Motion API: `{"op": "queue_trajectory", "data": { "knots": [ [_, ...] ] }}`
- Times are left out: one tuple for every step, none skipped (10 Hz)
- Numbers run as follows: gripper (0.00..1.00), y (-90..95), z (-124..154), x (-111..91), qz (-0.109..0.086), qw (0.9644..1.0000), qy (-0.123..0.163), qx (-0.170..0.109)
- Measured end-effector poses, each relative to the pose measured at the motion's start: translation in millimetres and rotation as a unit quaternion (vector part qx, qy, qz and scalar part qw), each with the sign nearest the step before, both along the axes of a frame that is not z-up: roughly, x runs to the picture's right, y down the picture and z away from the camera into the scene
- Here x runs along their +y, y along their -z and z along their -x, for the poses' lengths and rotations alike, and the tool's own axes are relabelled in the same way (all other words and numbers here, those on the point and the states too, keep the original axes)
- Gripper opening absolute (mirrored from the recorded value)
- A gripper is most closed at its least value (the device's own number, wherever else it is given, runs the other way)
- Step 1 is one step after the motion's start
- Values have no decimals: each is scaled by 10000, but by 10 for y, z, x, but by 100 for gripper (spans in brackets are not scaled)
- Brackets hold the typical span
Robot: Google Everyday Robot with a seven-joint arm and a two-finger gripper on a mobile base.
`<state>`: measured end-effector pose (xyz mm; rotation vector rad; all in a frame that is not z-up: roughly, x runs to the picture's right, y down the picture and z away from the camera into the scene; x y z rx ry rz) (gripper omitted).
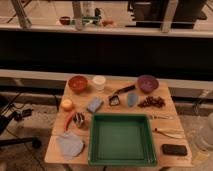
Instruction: Wipe purple bowl with eraser
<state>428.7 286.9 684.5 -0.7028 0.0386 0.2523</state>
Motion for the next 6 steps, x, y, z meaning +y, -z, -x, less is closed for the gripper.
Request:
{"op": "queue_trajectory", "data": {
  "knots": [
    [80,-19,25,18,-7,10000,34,-22],
    [80,-62,63,45,-18,10000,77,-58],
    [80,-98,85,80,-11,9999,87,-81],
    [80,-152,105,130,2,9999,92,-112],
    [80,-208,125,175,22,9999,86,-146],
    [80,-271,151,197,35,9998,73,-184]
  ]
}}
